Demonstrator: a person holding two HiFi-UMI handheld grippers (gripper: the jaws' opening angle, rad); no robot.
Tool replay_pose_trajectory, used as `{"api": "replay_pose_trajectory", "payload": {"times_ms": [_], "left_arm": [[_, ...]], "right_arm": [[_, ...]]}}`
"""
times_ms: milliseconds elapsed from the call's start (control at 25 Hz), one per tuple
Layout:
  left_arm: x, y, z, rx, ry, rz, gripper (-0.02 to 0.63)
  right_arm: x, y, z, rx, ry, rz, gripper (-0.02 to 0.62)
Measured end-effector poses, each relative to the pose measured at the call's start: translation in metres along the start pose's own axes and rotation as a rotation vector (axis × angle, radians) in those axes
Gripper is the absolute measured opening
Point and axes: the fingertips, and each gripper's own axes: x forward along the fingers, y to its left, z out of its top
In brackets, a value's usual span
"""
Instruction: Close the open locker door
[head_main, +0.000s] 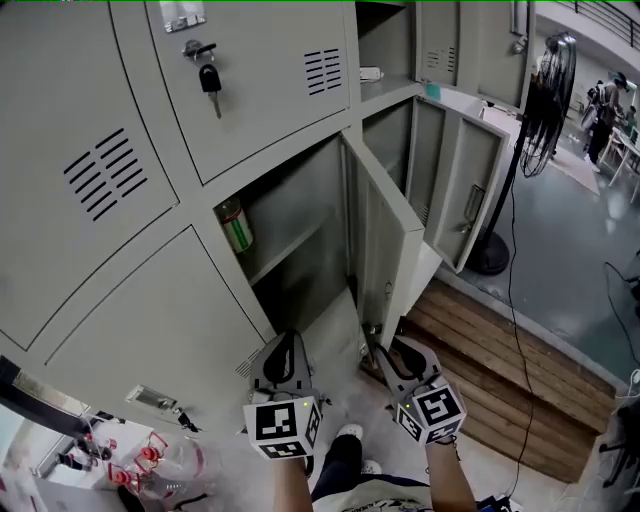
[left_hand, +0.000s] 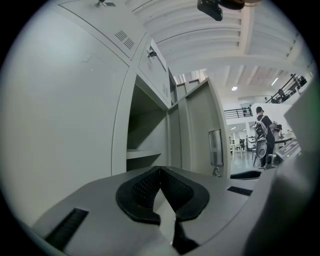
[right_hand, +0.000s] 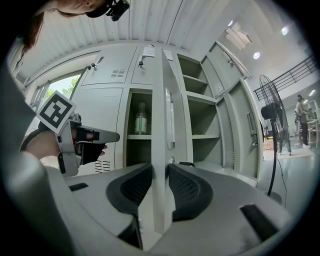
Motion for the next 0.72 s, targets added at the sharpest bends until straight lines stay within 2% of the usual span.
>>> {"api": "replay_pose_trajectory", "payload": {"times_ms": [480, 720], "left_arm": [[-0.032, 0.043, 0.002, -0.005, -0.009, 0.109, 0.005], [-0.043, 0.057, 0.003, 0.0, -0.013, 0.15, 0.005]], "right_arm": [[0.026, 0.045, 0.001, 0.003, -0.027, 0.055, 0.115], [0.041, 0.067, 0.001, 0.025, -0.035, 0.121, 0.11]]}}
